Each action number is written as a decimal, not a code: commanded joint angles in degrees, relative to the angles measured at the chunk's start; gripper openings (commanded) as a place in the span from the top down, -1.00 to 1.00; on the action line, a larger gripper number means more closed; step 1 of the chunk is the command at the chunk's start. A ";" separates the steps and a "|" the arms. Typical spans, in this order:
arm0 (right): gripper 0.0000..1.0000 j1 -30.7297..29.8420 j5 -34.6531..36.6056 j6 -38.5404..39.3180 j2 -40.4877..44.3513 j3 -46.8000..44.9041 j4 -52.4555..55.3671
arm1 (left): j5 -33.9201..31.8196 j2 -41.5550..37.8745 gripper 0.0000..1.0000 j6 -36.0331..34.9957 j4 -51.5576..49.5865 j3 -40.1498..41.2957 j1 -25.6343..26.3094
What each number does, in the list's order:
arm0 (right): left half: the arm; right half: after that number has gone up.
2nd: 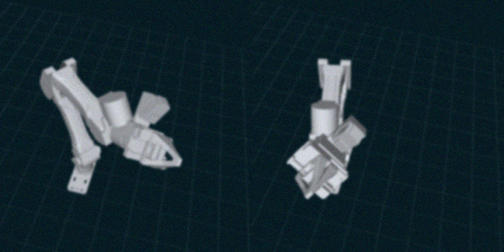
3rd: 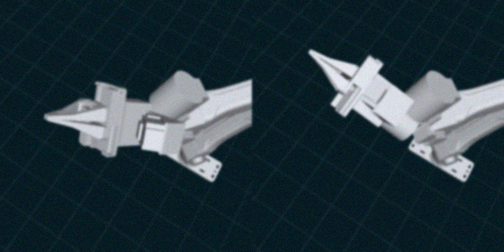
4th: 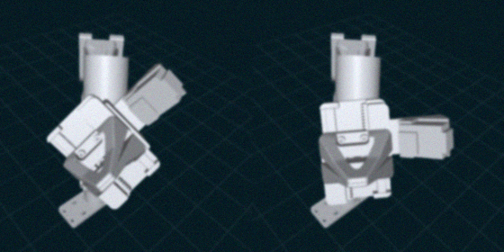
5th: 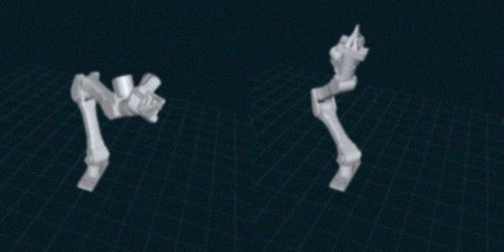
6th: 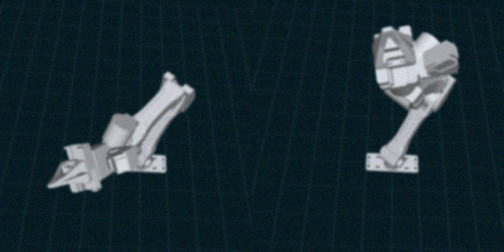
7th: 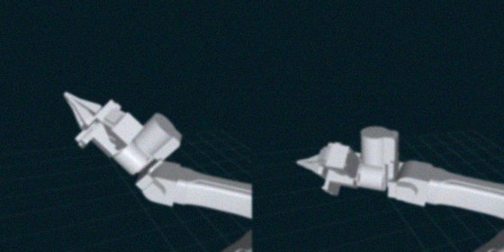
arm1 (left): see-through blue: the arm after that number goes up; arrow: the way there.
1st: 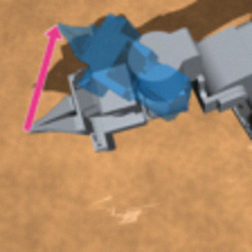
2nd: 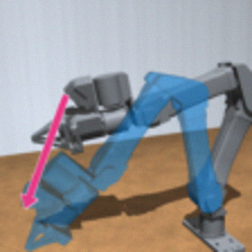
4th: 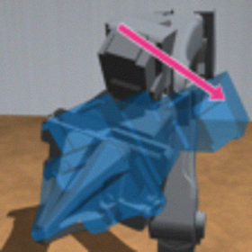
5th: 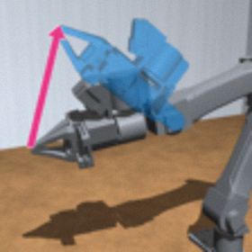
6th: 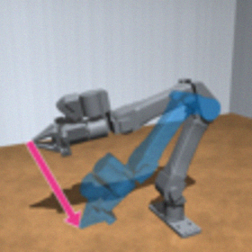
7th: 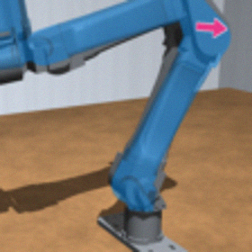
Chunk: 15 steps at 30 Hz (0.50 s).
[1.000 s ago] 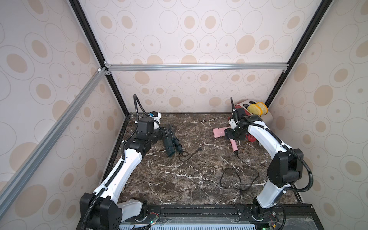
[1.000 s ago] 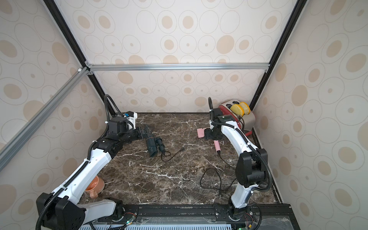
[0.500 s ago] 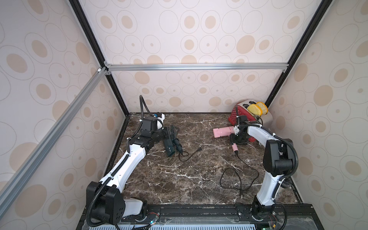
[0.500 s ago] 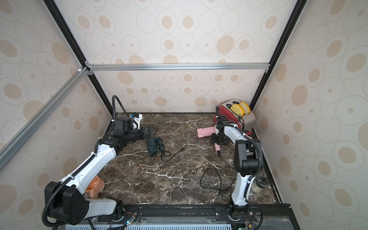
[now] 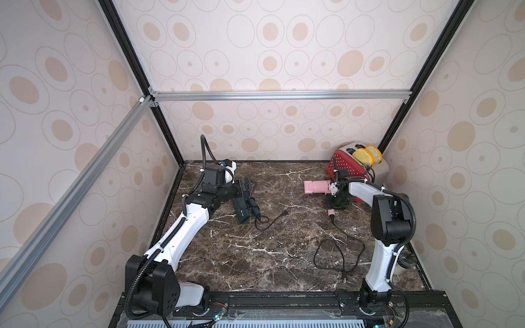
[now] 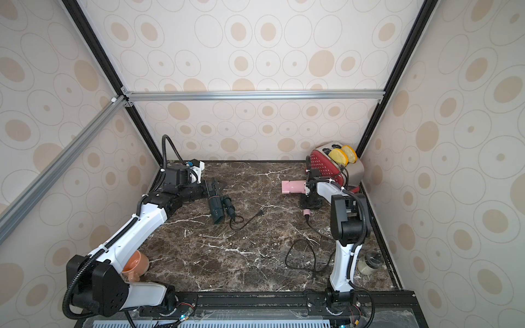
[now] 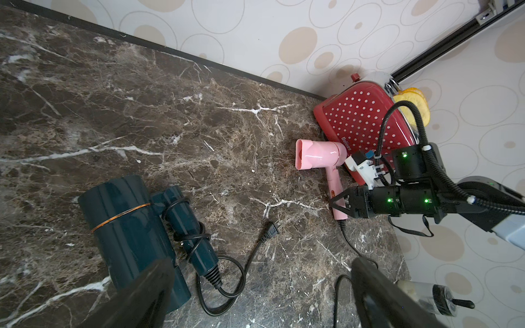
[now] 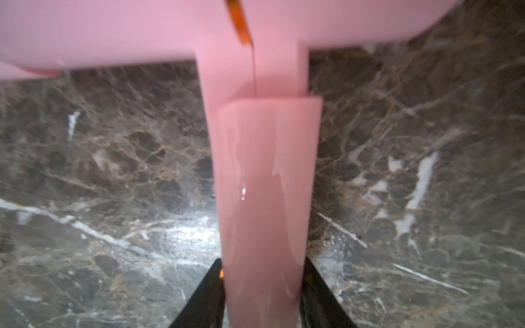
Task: Wrap the cord around the hair dryer
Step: Pick up the hair dryer from the center of the board.
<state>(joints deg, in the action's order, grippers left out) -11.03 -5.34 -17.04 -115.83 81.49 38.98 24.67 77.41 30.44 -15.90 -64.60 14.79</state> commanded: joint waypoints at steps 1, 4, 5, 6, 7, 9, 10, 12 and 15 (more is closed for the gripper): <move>0.08 -0.70 0.72 0.77 -2.31 -1.69 1.36 | 0.82 0.46 -0.98 -0.47 0.07 -2.79 0.29; 0.12 -1.32 1.66 0.78 -2.42 -2.32 0.96 | 0.98 0.47 -0.98 -0.47 0.05 -2.92 0.24; 0.30 -1.45 2.29 0.55 -1.86 -2.81 0.48 | 0.97 0.39 -0.98 -0.51 -0.03 -2.99 0.27; 0.44 -1.50 2.44 0.43 -1.37 -3.35 -0.05 | 0.91 0.31 -0.98 -0.45 -0.02 -3.04 0.28; 0.54 -1.54 2.40 0.41 -0.86 -3.68 -0.38 | 1.02 0.29 -0.98 -0.47 -0.18 -3.12 0.24; 0.70 -1.99 3.05 1.21 0.05 -3.80 -0.33 | 1.24 0.12 -0.98 -0.57 -0.36 -3.22 0.22; 0.83 -2.61 3.77 1.97 0.53 -3.51 0.01 | 1.39 0.08 -0.98 -0.62 -0.40 -3.29 0.27; 1.00 -3.30 5.13 3.67 1.91 -3.10 0.60 | 1.98 0.27 -0.98 -1.16 -0.77 -3.75 0.25; 1.00 -6.89 7.48 6.66 4.84 -2.14 1.59 | 3.37 1.28 -0.98 -2.74 -2.25 -5.88 0.22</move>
<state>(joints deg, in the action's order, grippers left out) -14.72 -0.38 -14.28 -114.10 79.61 37.23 26.15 77.95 29.98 -16.62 -66.28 14.81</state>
